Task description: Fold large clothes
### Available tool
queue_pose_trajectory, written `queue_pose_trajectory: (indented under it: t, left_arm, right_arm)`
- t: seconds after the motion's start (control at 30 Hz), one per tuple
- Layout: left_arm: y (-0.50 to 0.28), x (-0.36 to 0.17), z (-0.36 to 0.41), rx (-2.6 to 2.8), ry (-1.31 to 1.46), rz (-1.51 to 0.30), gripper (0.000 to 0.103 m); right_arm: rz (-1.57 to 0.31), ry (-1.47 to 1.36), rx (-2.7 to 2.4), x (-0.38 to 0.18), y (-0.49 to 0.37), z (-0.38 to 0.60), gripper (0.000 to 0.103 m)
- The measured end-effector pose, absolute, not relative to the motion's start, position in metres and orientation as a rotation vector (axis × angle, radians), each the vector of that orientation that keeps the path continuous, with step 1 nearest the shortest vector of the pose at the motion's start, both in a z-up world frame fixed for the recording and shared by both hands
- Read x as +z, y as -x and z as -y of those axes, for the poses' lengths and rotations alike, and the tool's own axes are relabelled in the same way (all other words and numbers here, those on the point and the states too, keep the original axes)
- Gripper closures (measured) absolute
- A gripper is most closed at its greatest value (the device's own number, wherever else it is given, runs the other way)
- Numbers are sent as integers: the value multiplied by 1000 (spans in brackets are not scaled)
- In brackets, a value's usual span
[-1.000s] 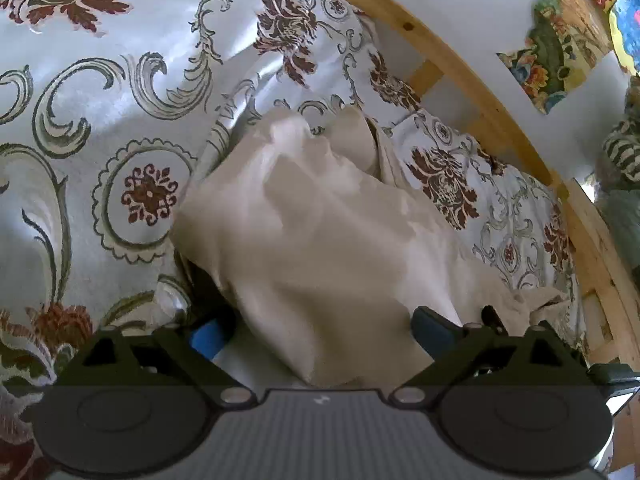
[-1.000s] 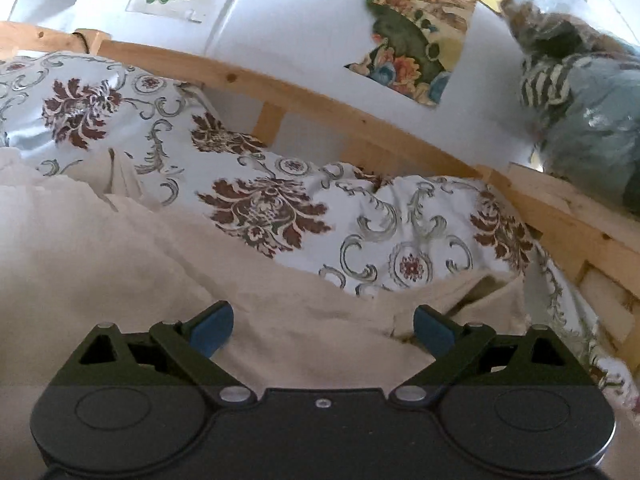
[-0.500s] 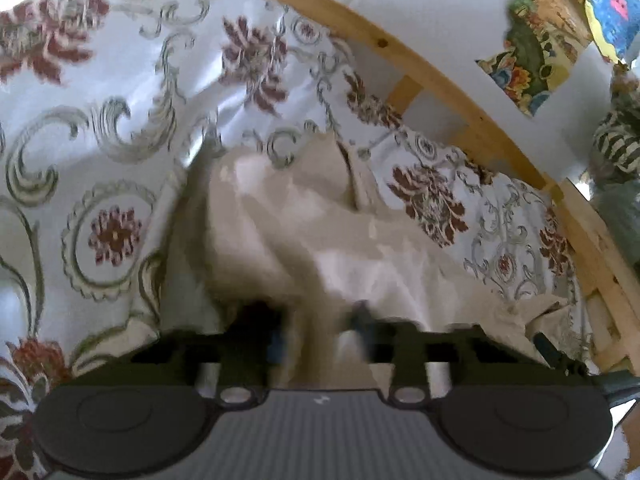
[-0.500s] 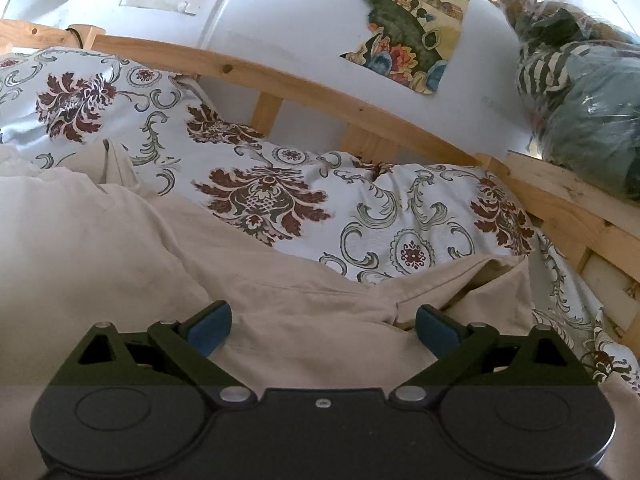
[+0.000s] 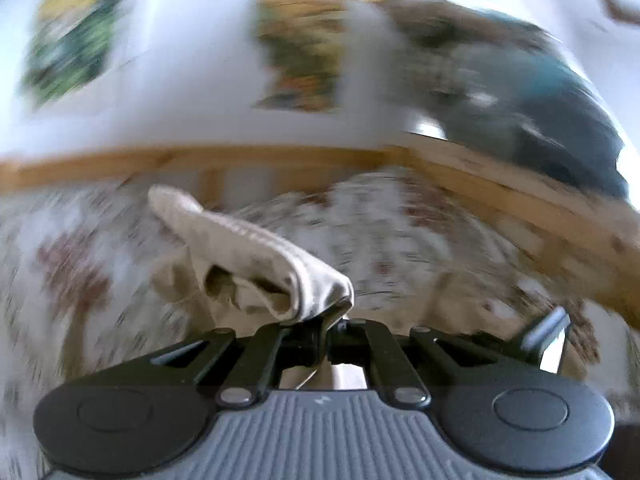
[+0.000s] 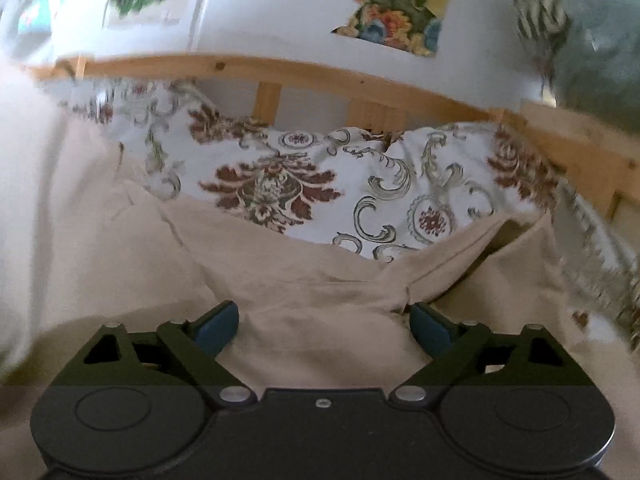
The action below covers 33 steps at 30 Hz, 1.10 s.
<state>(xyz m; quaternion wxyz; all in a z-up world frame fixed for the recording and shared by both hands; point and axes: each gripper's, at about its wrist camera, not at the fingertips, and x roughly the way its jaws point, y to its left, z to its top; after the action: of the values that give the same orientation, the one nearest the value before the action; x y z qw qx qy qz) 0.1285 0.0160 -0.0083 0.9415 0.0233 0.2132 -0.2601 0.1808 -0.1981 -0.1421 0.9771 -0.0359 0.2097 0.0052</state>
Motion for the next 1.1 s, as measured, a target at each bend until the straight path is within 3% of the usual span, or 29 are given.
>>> queue_pose_trajectory:
  t: [0.07,0.27,0.4,0.47,0.57,0.8,0.93,1.0,1.07,1.1]
  left_arm:
    - [-130,1,8,-597,-106,-437,101]
    - [-130,-1,69,-740,-224,-494,101]
    - [-116,-20,101,-845,-325,-520,101]
    - [-107,-32,114,-887,-370,-542,101]
    - [-91,-51,127,-926,-434,-577,101]
    - [-51,-78,134,-968,-601,-489,101]
    - [-40,-85,139,-987,-642,-474,101]
    - [-39,-85,140,-989,-649,-475,101]
    - [-38,-83,146,-1002,-661,-467,101]
    - [-37,-82,147,-1009,-667,-459,101]
  right_arm:
    - [-392,-125,23,-129,-175,227,36]
    - [-450,-578,-46,-71,-136,332,47]
    - [-441,-836,117,-57,-76,389,46]
    - [-402,-925,146,-60,-52,403,31]
    - [-404,-990,196,-70,-44,408,20]
    - [-526,-975,212,-91,-79,389,19]
    - [-543,-840,231,-87,-93,370,25]
    - [-539,-773,245,-83,-97,362,32]
    - [-539,-691,246,-80,-97,355,67]
    - [-523,-666,247,-77,-94,353,71]
